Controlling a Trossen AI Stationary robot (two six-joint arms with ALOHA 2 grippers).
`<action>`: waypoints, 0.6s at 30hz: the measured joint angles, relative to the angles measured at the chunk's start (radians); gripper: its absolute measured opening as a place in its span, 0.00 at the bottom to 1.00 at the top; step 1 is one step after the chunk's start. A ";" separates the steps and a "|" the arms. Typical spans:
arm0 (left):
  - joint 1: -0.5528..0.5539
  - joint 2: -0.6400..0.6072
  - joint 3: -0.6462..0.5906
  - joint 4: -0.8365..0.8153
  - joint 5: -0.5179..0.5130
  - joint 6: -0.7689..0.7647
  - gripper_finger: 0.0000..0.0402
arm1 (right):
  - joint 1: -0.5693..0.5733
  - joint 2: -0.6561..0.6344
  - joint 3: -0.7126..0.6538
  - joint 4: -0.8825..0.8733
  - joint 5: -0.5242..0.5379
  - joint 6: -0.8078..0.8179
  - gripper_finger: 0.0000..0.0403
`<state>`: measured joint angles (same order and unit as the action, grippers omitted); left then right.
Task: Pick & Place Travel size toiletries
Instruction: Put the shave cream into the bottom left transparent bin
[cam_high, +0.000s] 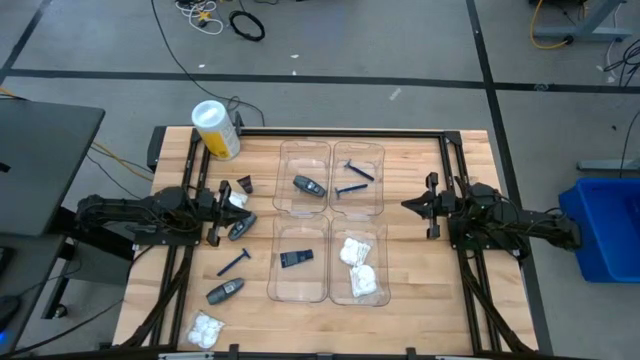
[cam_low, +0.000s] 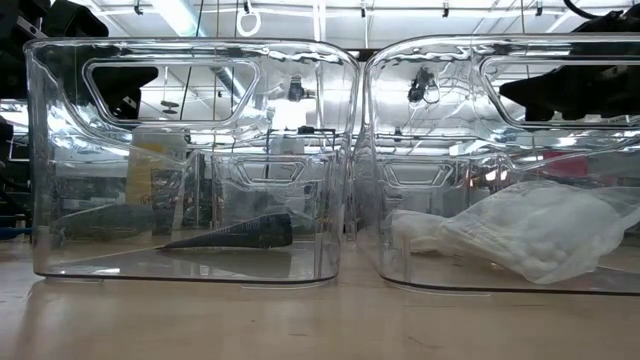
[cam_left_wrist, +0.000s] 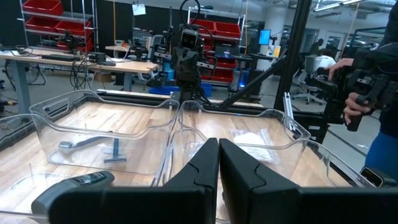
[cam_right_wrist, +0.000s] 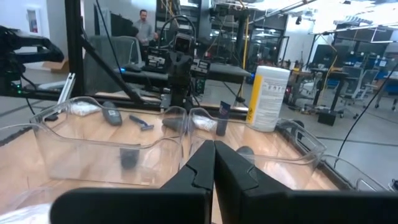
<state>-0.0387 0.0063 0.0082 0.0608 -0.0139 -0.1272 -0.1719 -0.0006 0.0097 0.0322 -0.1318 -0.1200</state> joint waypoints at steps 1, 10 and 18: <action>0.000 0.000 0.000 0.000 0.000 0.000 0.06 | 0.000 0.000 0.000 0.001 0.000 -0.001 0.03; 0.000 0.000 0.000 0.000 0.000 0.000 0.06 | 0.000 0.000 0.000 0.000 0.000 -0.008 0.03; 0.000 0.000 0.000 0.000 0.000 0.000 0.06 | 0.000 0.000 0.000 0.000 0.000 -0.008 0.03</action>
<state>-0.0391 0.0063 0.0078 0.0608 -0.0140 -0.1272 -0.1719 -0.0002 0.0097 0.0326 -0.1321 -0.1276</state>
